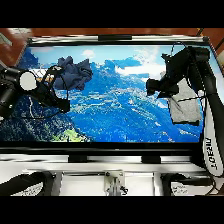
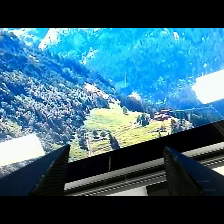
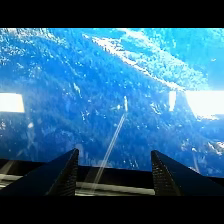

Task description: Fold the shirts.

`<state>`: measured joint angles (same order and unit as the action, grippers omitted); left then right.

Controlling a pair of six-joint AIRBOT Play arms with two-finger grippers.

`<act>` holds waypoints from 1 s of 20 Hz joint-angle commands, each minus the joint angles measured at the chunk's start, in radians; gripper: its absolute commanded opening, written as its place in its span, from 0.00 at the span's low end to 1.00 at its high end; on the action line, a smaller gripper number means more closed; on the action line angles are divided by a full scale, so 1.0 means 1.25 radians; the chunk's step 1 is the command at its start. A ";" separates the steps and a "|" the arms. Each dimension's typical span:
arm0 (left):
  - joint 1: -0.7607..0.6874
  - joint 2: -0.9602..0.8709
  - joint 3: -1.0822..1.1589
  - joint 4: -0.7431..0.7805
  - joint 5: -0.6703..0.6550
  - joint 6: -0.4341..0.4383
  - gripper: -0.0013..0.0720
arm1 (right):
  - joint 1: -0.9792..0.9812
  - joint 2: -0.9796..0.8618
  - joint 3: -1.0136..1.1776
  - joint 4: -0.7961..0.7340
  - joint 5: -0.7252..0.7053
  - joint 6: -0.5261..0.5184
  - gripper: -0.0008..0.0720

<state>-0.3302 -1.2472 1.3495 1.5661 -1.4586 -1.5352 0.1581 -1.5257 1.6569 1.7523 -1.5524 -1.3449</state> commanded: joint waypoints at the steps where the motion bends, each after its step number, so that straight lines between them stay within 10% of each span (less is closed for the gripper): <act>1: 0.000 0.000 0.000 0.000 0.000 0.000 0.99 | 0.001 0.000 0.000 0.000 0.000 0.000 0.78; 20: -0.001 -0.012 0.000 -0.001 0.106 -0.005 0.99 | 0.001 -0.001 0.000 -0.007 0.042 -0.002 0.78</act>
<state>-0.3302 -1.2530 1.3495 1.5661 -1.4151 -1.5352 0.1581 -1.5257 1.6569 1.7489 -1.5337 -1.3457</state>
